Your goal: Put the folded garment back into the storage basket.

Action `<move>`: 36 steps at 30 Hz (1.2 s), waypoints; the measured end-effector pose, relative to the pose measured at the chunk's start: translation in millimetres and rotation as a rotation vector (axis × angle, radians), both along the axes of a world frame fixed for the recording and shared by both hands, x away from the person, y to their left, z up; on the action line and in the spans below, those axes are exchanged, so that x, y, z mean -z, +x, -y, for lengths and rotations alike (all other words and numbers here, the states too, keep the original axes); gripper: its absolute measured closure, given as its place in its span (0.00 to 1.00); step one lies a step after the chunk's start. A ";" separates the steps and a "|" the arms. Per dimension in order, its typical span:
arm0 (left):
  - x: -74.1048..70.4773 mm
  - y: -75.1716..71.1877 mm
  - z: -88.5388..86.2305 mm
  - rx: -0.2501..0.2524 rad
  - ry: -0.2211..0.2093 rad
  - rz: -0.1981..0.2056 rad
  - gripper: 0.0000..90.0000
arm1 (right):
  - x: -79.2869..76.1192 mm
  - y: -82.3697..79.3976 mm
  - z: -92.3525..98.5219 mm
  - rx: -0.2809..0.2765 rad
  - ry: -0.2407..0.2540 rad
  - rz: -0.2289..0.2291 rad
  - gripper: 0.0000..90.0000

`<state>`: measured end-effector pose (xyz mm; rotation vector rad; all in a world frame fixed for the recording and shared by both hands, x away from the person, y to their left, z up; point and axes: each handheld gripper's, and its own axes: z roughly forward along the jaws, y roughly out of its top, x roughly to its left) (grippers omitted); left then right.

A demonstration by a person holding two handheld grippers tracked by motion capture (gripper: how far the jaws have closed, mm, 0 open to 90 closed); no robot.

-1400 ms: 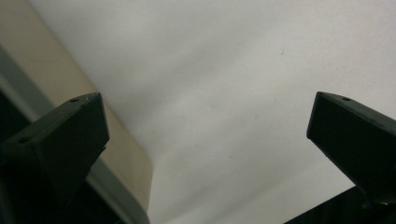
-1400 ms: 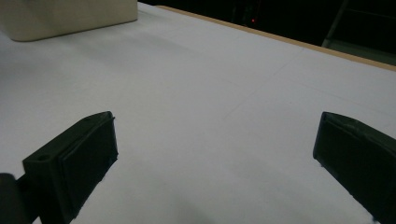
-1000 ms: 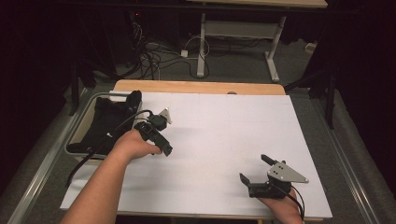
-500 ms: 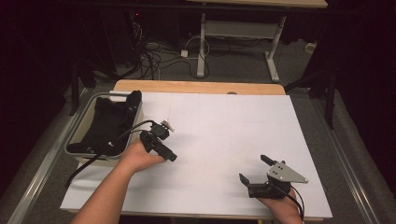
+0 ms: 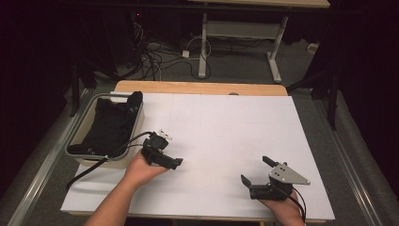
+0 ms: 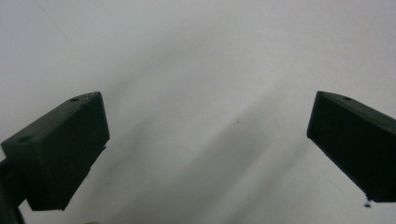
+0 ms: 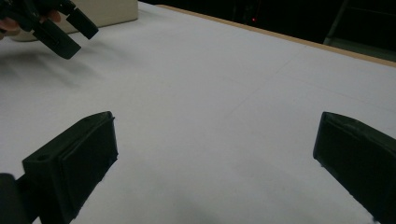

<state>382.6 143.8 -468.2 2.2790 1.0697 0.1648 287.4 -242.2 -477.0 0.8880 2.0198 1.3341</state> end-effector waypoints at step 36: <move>21.4 -55.0 -34.7 -0.001 -0.446 0.492 0.00 | 2.4 -10.0 4.7 0.110 0.068 0.036 0.00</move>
